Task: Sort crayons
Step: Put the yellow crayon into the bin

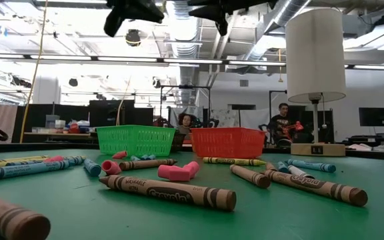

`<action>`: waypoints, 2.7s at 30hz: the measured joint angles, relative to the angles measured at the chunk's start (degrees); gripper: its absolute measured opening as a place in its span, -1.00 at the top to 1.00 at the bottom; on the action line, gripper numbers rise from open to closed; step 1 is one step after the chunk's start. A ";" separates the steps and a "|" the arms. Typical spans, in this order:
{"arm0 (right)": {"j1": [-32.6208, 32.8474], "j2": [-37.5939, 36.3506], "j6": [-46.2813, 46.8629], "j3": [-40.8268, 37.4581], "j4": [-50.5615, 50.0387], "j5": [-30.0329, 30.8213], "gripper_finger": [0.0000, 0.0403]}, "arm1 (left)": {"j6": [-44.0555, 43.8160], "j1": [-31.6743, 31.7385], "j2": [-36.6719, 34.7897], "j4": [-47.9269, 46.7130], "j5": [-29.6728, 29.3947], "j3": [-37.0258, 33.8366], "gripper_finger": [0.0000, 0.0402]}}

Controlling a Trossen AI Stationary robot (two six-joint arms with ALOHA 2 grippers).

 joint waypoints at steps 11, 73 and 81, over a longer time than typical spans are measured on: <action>2.63 0.15 1.05 -0.02 3.15 2.12 -0.18 | 7.34 12.22 0.24 8.03 17.54 0.00 0.99; -8.55 9.36 5.59 0.02 -10.94 22.99 0.98 | 4.12 16.24 7.80 6.66 16.61 0.04 0.43; -10.00 19.79 5.53 -0.02 -18.90 22.65 0.98 | 1.35 16.24 7.80 1.58 17.77 0.04 0.43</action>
